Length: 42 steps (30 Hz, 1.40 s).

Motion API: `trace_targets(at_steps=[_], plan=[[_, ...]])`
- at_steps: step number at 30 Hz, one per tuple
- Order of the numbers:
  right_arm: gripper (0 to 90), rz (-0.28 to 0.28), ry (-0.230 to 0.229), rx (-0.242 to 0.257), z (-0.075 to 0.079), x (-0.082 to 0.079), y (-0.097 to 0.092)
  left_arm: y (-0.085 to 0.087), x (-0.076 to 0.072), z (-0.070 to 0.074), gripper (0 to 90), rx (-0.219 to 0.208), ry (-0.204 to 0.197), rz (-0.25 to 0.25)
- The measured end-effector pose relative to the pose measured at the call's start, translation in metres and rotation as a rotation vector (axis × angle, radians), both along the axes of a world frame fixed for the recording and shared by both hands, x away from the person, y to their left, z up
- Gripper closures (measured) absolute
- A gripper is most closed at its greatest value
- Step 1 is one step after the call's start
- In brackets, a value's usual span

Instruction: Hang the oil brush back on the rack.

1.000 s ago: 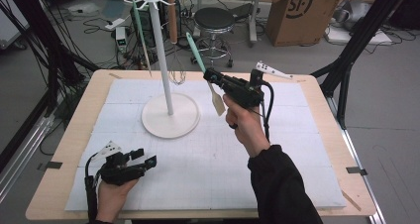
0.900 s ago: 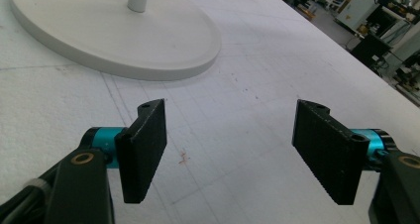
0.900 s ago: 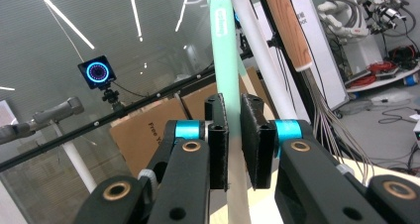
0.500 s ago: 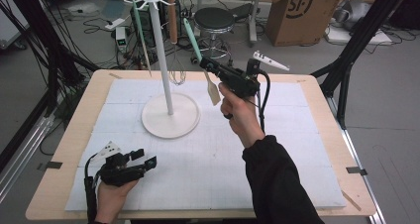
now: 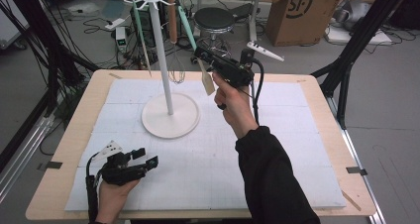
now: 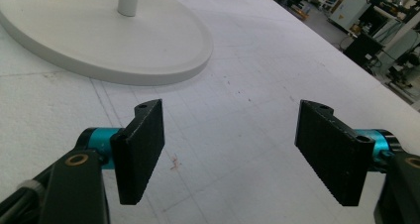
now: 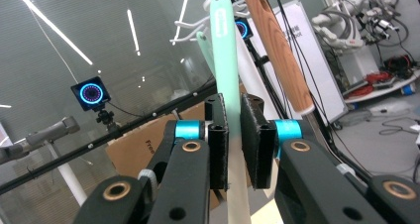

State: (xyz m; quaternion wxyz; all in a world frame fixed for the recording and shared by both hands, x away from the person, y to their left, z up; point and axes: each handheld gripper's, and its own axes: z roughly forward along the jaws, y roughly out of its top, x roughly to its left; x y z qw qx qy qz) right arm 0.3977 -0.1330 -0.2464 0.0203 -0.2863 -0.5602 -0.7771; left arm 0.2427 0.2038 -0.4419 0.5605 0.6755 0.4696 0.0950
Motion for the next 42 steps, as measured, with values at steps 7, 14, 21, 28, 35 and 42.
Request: trace_targets(at_steps=[7,14,21,28,35,42], plan=[[82.5,0.003,0.018,0.026,-0.001,0.007,0.0,-0.001,0.001,0.0,27.8,-0.002,-0.001,-0.001],[82.5,0.024,0.019,0.047,0.001,0.007,0.004,-0.002,0.002,0.0,27.8,0.004,0.001,-0.004],[82.5,0.024,-0.001,0.025,0.015,0.008,0.014,0.0,0.001,0.001,27.8,-0.002,0.004,0.001],[82.5,0.018,0.009,0.019,0.014,0.009,0.014,0.002,0.0,0.001,27.9,-0.007,-0.004,0.004],[82.5,0.01,0.016,0.016,0.011,0.011,0.013,0.001,0.0,0.002,27.9,-0.008,-0.005,0.005],[82.5,0.016,0.022,0.016,0.006,0.013,0.01,0.001,0.0,0.002,28.0,-0.005,-0.005,0.002]])
